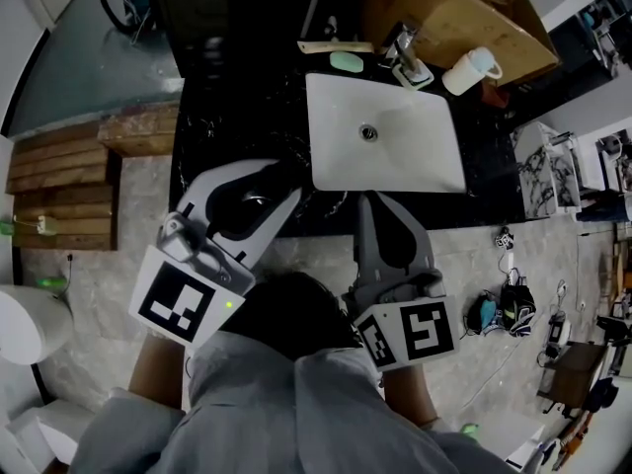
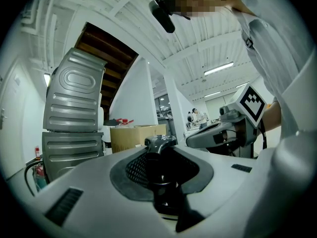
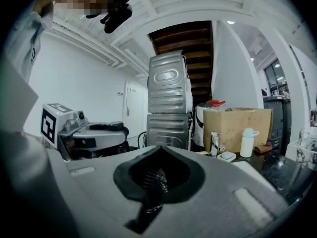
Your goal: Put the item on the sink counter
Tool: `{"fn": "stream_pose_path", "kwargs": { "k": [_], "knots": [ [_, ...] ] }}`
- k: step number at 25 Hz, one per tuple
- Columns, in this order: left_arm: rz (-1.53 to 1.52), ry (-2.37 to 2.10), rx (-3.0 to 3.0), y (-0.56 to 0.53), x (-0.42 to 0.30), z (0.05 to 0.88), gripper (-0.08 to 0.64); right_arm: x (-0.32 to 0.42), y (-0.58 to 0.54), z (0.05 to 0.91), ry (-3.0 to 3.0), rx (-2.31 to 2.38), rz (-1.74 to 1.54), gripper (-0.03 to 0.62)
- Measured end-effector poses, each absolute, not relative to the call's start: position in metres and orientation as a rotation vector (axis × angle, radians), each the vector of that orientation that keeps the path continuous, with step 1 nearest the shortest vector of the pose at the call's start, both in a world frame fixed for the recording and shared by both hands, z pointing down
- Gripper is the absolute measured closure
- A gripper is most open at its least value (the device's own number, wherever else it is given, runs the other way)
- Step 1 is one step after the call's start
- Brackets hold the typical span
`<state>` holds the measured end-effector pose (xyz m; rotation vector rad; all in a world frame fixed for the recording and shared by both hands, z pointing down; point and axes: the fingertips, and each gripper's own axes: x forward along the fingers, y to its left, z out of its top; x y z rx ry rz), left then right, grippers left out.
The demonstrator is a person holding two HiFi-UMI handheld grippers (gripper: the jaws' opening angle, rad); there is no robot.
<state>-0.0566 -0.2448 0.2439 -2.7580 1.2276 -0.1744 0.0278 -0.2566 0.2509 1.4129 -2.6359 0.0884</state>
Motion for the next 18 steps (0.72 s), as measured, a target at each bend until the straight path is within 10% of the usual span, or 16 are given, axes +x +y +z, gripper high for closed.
{"fn": "stream_pose_path", "kwargs": {
  "k": [18],
  "knots": [
    [-0.218,1.313,-2.83,-0.3,-0.046,0.286,0.466,0.048,-0.295,0.261,-2.598,1.369,0.108,0.595]
  ]
}}
